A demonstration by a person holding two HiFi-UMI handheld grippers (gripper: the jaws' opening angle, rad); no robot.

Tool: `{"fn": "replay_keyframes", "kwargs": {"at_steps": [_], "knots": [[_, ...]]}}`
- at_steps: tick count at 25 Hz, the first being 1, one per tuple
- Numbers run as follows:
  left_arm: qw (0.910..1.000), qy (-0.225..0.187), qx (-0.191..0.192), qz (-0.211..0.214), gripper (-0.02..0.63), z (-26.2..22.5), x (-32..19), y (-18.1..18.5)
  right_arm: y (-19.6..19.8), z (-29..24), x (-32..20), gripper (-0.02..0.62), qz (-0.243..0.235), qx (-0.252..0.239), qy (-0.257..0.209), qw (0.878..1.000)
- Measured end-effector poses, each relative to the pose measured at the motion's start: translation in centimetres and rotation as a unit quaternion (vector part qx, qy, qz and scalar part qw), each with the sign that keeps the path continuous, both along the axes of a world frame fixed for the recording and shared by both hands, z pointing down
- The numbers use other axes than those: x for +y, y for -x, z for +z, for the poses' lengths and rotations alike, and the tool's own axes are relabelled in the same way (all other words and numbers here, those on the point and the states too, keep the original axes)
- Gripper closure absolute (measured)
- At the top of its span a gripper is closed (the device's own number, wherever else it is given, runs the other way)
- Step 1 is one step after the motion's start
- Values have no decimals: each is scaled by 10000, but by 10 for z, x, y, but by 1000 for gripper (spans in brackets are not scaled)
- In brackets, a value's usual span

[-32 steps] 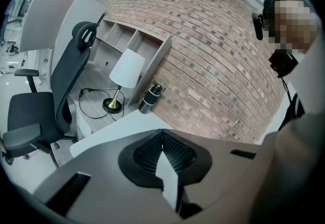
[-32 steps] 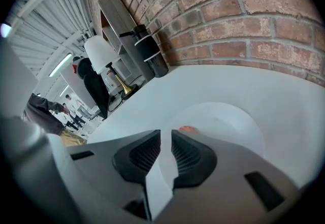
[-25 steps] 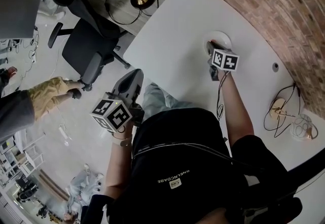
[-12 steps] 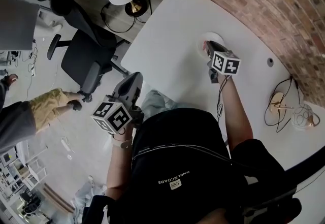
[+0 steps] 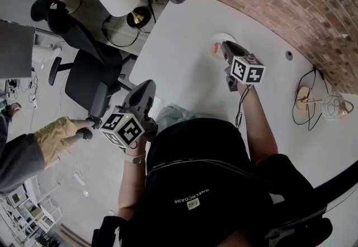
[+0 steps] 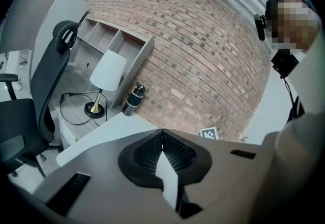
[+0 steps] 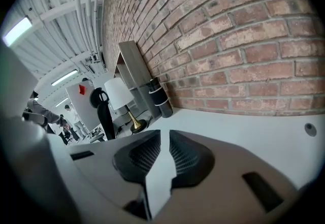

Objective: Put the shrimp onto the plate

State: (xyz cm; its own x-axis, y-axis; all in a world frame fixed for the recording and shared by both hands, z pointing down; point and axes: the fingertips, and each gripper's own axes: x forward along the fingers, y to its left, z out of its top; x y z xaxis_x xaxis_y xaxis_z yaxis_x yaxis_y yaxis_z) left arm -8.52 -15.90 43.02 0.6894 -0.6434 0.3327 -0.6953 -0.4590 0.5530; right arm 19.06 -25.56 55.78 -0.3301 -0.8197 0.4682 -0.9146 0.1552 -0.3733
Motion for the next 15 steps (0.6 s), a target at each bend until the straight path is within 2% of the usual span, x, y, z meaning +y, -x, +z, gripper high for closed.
{"fn": "replay_keyframes", "kwargs": {"at_steps": [9, 15], "knots": [[9985, -141, 134, 516, 603, -7, -11, -5, -5, -50, 22, 543, 392, 109, -489, 9980], [9938, -200, 291, 1059, 603, -9, -18, -26, -18, -76, 51, 543, 818, 179, -767, 9935]]}}
